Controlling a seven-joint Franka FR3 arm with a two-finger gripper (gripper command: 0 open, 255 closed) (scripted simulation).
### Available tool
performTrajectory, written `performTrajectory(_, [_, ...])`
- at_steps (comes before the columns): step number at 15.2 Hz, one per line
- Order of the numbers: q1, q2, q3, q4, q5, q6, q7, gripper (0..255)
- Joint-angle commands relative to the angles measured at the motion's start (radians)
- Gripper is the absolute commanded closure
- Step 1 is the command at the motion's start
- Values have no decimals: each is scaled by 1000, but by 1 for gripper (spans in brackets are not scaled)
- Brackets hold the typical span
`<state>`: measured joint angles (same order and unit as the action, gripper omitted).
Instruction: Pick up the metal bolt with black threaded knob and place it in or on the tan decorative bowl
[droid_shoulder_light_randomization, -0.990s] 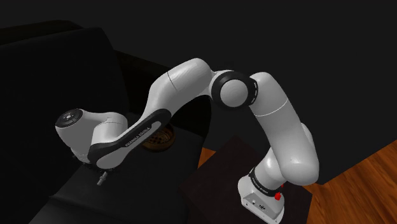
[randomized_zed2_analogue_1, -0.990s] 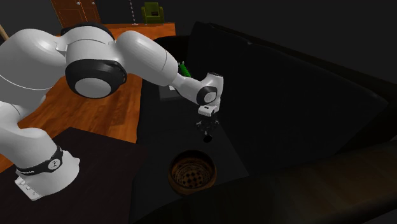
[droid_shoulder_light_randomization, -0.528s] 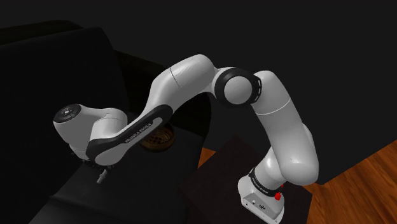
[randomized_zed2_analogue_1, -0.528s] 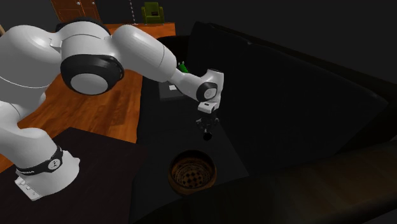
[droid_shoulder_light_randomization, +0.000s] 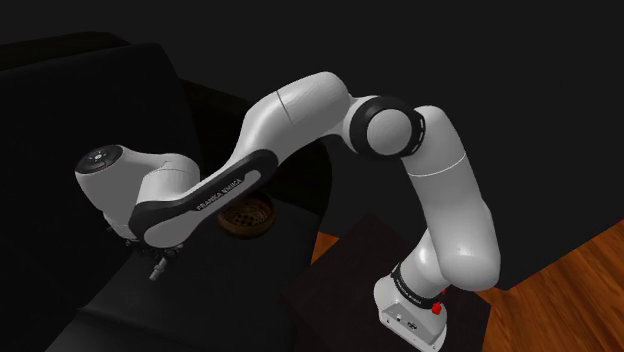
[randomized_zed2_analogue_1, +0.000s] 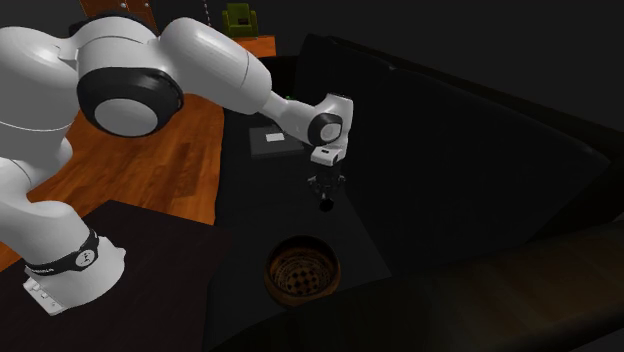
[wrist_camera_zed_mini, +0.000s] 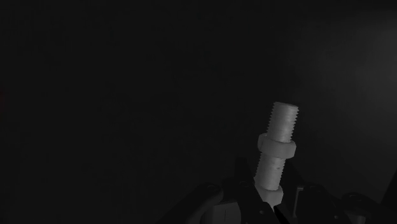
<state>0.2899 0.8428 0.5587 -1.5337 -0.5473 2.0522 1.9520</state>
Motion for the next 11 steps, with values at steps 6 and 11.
performTrajectory(6, [-15,-58,25,0,29,-55,-16,255])
performTrajectory(11, [-24,-96,42,5,49,-96,-28,255])
